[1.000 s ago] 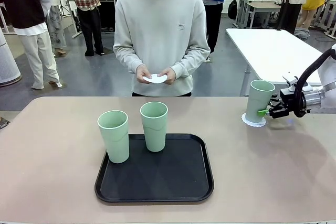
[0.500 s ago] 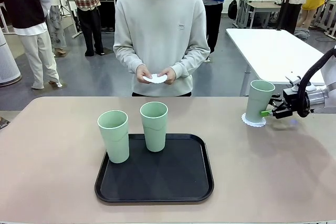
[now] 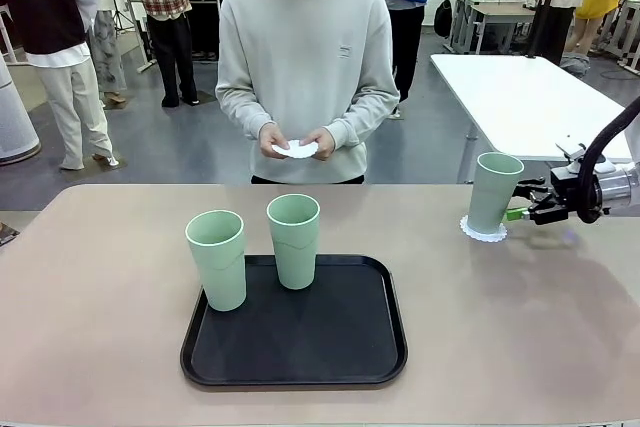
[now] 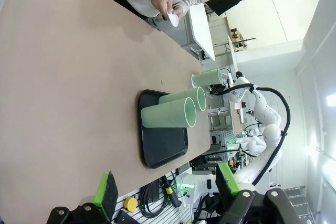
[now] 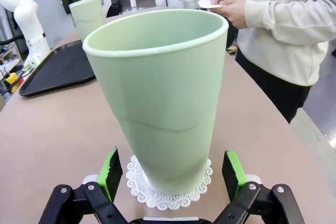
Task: Place coasters on the table and set cups on them.
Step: Pick up one Reusable plastic cup and place it on a coaster set by the human.
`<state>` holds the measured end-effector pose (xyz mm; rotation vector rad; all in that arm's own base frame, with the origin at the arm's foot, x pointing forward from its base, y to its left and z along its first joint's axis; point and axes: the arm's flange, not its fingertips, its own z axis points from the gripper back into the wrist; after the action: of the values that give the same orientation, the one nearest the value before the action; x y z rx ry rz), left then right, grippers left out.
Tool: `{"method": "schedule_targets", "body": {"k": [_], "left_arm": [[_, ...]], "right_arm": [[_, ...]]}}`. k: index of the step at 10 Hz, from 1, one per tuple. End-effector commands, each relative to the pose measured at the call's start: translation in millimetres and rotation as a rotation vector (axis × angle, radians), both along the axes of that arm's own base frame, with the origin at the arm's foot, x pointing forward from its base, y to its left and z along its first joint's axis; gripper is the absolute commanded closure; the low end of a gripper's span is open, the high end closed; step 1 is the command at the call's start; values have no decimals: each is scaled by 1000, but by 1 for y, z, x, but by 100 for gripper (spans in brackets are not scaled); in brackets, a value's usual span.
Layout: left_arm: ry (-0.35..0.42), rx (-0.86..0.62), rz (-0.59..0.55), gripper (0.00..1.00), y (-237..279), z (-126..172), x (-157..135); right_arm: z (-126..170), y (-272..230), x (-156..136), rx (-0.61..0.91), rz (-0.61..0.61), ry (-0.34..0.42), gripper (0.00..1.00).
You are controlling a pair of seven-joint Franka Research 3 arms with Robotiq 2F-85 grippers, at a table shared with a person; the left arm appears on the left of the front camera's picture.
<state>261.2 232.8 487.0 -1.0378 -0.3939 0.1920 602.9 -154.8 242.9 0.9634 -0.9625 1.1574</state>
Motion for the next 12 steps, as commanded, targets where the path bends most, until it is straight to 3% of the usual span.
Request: {"method": "schedule_targets", "body": {"k": [1,3,5,7,9,12], "left_arm": [[-11,-13,-1,0,1,1,-2],[-11,-13,-1,0,1,1,-2],[-11,-13,-1,0,1,1,-2],[-11,-13,-1,0,1,1,-2],[-11,-13,-1,0,1,1,-2],[-11,-13,-1,0,1,1,-2]], "right_arm": [[13,-11,2,-13,-9,24,0],[31,-25,-9,-93,-94,39,0],[77,-38,-29,-285,-338,146,0],[131,-57,-39,-404,-524,198,0],[168,-56,-50,-477,-625,237,0],[213,-27,-78,-647,-708,210,0]]}}
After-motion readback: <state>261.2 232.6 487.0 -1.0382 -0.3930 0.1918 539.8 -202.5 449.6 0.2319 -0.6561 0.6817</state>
